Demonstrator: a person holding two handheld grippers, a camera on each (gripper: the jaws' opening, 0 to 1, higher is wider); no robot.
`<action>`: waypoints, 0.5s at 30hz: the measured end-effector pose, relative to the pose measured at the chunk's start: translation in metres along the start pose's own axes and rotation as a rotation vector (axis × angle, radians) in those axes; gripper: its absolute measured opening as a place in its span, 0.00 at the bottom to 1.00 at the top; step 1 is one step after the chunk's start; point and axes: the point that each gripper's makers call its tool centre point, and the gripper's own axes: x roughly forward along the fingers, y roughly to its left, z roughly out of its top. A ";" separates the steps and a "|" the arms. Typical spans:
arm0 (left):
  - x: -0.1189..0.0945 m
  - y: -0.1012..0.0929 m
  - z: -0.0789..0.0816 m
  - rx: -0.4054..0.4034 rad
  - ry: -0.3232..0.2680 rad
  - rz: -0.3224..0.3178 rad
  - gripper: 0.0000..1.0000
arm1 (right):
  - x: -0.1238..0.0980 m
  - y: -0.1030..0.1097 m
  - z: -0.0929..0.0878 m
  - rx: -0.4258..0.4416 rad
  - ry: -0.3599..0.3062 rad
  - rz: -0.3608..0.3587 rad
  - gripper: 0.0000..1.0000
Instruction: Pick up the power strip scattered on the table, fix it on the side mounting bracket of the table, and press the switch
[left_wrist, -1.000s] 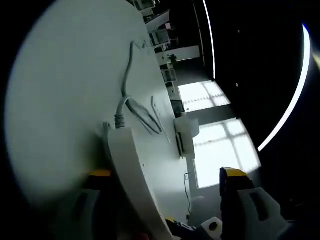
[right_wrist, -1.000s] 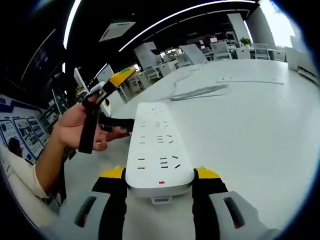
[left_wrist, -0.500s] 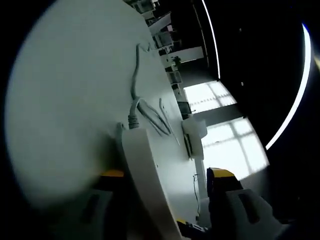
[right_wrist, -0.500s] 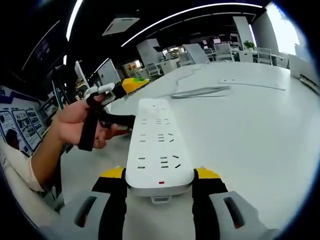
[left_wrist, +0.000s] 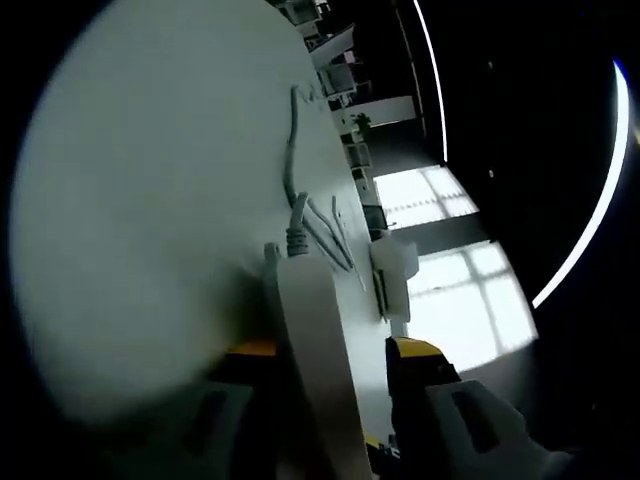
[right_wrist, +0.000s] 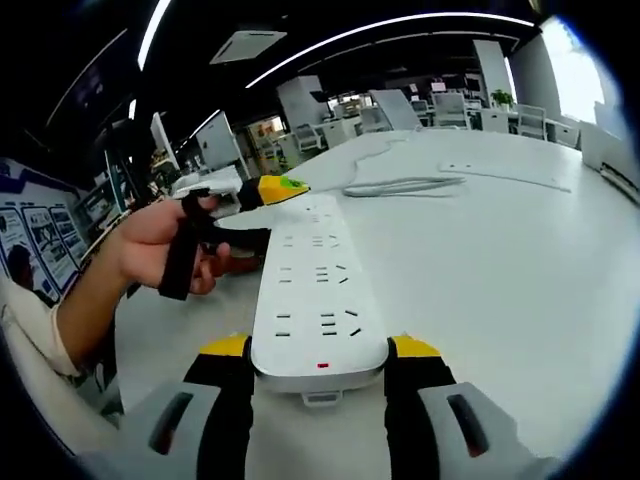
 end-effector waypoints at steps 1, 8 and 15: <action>0.000 0.000 0.000 -0.002 -0.001 -0.001 0.43 | 0.000 0.000 0.000 -0.001 0.000 0.000 0.47; -0.001 0.003 -0.002 0.002 0.006 0.003 0.36 | 0.000 -0.001 0.000 -0.002 -0.003 0.001 0.47; -0.003 0.005 -0.006 0.030 0.013 0.007 0.31 | 0.000 -0.001 0.000 -0.007 -0.004 -0.001 0.47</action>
